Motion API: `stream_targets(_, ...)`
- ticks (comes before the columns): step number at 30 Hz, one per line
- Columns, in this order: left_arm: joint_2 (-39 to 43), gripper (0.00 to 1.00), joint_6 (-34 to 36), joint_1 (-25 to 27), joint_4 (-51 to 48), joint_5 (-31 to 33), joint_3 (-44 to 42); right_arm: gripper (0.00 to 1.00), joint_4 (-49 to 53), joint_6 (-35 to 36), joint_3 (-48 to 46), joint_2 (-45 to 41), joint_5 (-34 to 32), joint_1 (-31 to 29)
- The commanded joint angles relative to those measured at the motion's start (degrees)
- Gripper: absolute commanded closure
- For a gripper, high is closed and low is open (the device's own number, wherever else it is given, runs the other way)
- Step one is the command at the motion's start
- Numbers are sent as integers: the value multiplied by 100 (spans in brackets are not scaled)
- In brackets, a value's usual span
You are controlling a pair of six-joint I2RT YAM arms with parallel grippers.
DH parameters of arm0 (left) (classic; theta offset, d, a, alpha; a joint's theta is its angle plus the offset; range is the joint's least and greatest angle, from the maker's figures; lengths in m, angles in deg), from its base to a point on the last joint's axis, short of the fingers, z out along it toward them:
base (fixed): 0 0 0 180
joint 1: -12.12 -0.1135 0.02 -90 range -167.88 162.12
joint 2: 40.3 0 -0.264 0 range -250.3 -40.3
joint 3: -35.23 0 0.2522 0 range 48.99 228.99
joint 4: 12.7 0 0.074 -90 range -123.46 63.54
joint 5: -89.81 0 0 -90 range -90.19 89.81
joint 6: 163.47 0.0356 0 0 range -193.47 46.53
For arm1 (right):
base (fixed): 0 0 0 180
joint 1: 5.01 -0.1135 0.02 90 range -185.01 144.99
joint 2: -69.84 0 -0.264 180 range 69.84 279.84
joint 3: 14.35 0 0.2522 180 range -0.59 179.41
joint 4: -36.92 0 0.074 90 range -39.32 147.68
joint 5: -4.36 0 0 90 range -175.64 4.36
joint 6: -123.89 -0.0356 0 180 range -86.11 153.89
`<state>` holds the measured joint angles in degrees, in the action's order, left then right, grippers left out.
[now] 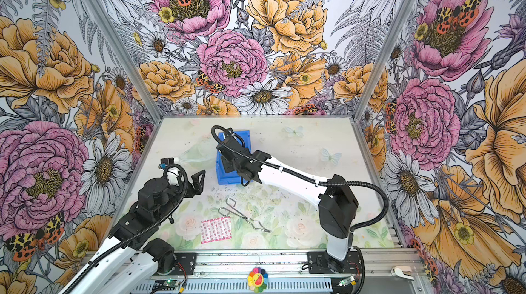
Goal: Put the screwdriver in the bin
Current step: 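Carry the screwdriver over the blue bin with the right gripper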
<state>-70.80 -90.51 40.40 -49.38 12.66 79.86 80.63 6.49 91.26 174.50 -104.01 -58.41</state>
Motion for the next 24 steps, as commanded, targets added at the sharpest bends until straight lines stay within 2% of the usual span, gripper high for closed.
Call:
stream_targets(1,123,1,243,-46,170,-295,95,100,81,-346,408,526,88,234)
stream_targets(6,156,1,152,-39,182,-440,118,100,81,-408,1090,1262,467,417)
stream_targets(12,163,1,220,-35,186,-326,15,100,86,-632,1540,1998,855,706)
stream_targets(24,86,1,239,-50,218,-335,-2,100,89,-653,2038,2792,1178,763)
